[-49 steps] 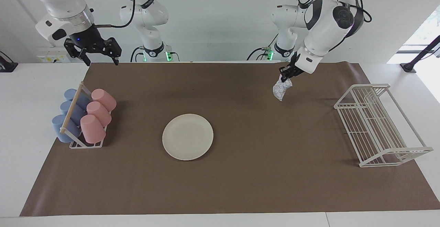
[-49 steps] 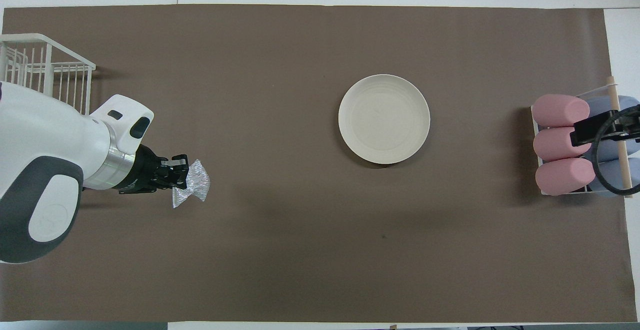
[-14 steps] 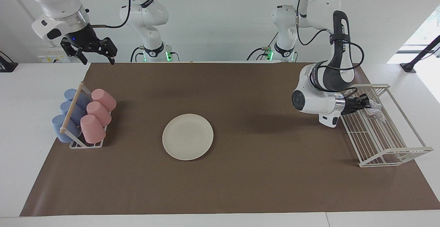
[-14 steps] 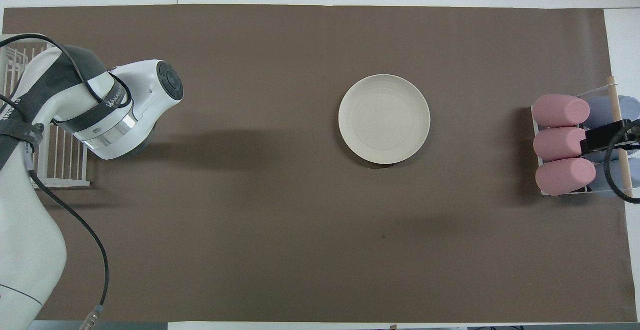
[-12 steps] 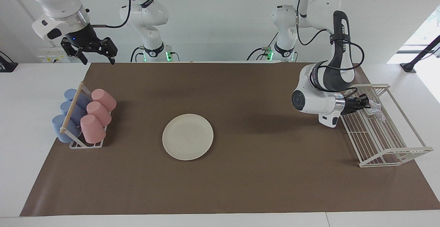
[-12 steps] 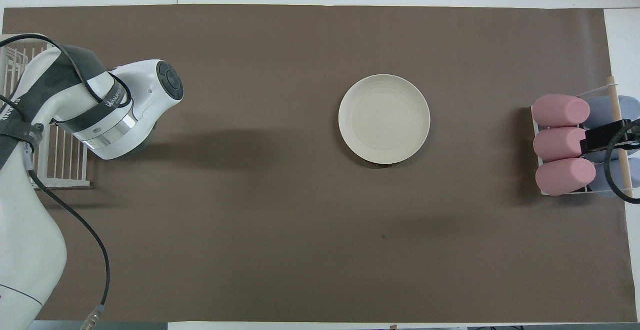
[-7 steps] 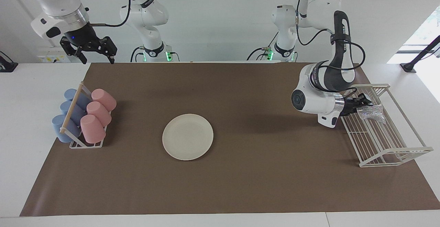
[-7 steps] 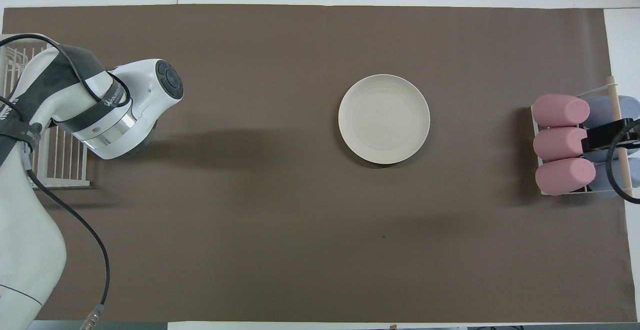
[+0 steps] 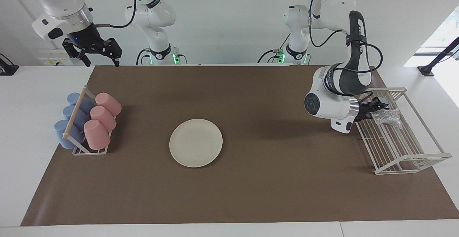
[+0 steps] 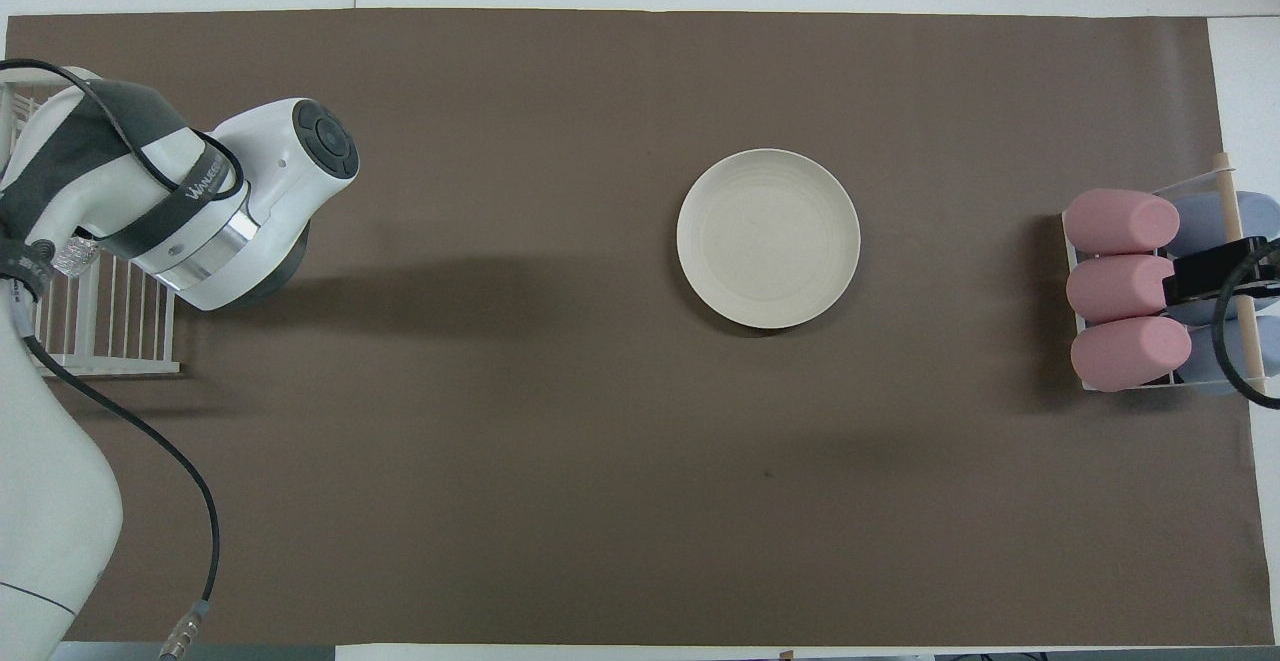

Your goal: Wipe plate with sponge

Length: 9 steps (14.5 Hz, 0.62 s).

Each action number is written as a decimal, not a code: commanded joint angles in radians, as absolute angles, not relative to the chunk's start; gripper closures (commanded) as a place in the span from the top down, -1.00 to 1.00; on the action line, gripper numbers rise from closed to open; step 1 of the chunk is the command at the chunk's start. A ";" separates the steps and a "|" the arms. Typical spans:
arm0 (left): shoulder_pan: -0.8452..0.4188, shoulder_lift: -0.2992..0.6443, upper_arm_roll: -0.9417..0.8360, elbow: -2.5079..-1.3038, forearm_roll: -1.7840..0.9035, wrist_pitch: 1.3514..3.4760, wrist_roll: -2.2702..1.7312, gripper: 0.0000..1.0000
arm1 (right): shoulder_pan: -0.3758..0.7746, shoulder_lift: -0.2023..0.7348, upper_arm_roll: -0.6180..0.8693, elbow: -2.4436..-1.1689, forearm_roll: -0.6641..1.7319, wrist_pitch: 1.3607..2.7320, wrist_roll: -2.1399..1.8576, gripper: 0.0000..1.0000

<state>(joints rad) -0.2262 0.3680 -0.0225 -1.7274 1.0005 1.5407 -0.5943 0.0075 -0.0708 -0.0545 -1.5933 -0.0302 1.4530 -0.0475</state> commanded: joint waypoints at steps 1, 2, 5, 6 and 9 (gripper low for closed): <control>-0.200 0.328 -0.017 -1.632 0.811 1.560 -0.580 1.00 | 0.000 -0.083 -0.049 -1.603 -0.034 1.450 -0.060 1.00; -0.184 0.304 -0.020 -1.623 0.745 1.559 -0.577 1.00 | 0.003 -0.083 -0.049 -1.601 -0.035 1.448 -0.060 1.00; -0.155 0.243 -0.017 -1.586 0.571 1.556 -0.549 1.00 | 0.006 -0.081 -0.043 -1.597 -0.035 1.457 -0.057 1.00; -0.152 0.233 -0.014 -1.565 0.516 1.552 -0.539 1.00 | 0.006 -0.081 -0.043 -1.598 -0.034 1.459 -0.058 1.00; -0.120 0.161 -0.011 -1.554 0.366 1.551 -0.503 1.00 | -0.002 -0.083 -0.044 -1.601 -0.037 1.459 -0.060 1.00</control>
<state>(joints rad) -0.1452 0.2102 -0.0110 -1.5515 0.4466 1.5413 -0.5470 0.0085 -0.0709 -0.0489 -1.5934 -0.0302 1.4528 -0.0475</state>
